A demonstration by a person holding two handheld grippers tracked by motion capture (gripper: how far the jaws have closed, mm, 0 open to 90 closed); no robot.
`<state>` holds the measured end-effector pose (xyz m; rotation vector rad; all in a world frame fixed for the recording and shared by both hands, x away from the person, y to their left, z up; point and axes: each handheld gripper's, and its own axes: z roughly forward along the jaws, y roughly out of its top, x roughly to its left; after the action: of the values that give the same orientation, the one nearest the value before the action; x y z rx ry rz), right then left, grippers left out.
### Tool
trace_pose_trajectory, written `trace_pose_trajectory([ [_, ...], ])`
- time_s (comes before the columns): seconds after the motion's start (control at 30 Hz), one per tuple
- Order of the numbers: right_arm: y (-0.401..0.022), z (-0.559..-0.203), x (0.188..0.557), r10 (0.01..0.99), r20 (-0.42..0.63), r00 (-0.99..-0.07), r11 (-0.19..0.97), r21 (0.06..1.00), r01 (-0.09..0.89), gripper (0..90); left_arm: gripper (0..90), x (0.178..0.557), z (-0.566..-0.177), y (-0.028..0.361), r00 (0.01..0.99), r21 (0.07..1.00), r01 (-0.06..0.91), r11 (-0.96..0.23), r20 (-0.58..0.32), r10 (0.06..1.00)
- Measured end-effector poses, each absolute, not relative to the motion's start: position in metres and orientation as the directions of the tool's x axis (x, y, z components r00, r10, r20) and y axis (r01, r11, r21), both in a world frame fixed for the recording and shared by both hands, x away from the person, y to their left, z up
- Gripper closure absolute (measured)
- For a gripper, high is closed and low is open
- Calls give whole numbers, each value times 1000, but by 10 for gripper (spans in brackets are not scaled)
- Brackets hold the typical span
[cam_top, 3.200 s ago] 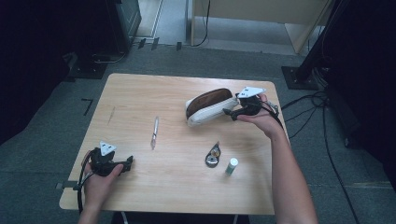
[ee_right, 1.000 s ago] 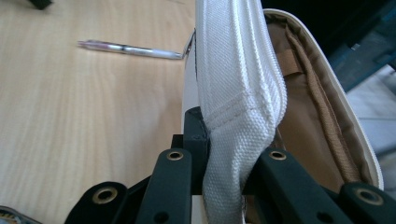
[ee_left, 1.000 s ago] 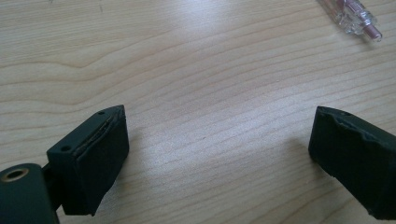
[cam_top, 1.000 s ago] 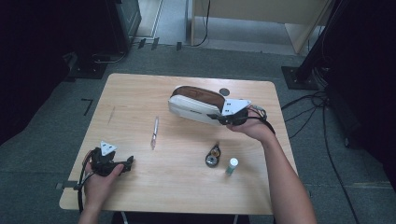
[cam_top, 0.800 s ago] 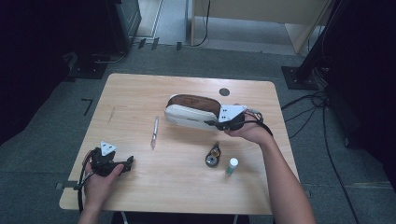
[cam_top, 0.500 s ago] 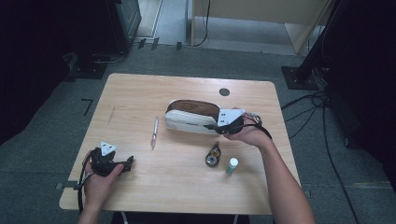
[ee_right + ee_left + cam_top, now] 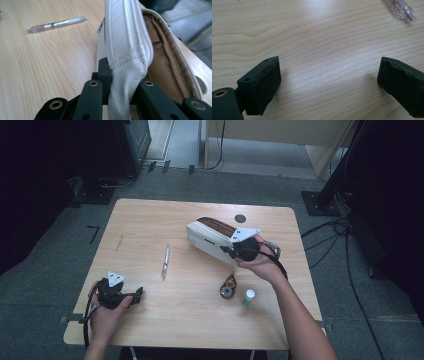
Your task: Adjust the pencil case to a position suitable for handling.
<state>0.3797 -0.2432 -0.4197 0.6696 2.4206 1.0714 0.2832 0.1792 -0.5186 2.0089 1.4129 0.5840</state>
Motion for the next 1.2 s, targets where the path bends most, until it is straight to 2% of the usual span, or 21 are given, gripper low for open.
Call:
trace_pose_trajectory([
  [0.33, -208, -391, 360, 782, -102, -615, 466, 751, 467, 798, 52, 283, -519, 179, 334, 696, 674, -246, 10, 943],
  [0.53, -183, -397, 354, 805, -157, -573, 495, 710, 501, 796, 52, 283, -519, 179, 335, 695, 675, -247, 9, 942],
  [0.83, -164, -412, 361, 817, -144, -558, 495, 671, 552, 794, 52, 283, -518, 179, 339, 693, 675, -252, 11, 941],
  [0.87, -162, -413, 363, 819, -104, -564, 485, 651, 584, 791, 52, 283, -518, 179, 340, 693, 675, -253, 12, 940],
  [1.0, -159, -415, 364, 810, -50, -585, 482, 626, 614, 784, 52, 283, -518, 179, 340, 693, 675, -253, 12, 940],
  [1.2, -157, -412, 362, 799, 82, -596, 426, 621, 657, 777, 52, 283, -518, 179, 341, 693, 675, -253, 12, 940],
])
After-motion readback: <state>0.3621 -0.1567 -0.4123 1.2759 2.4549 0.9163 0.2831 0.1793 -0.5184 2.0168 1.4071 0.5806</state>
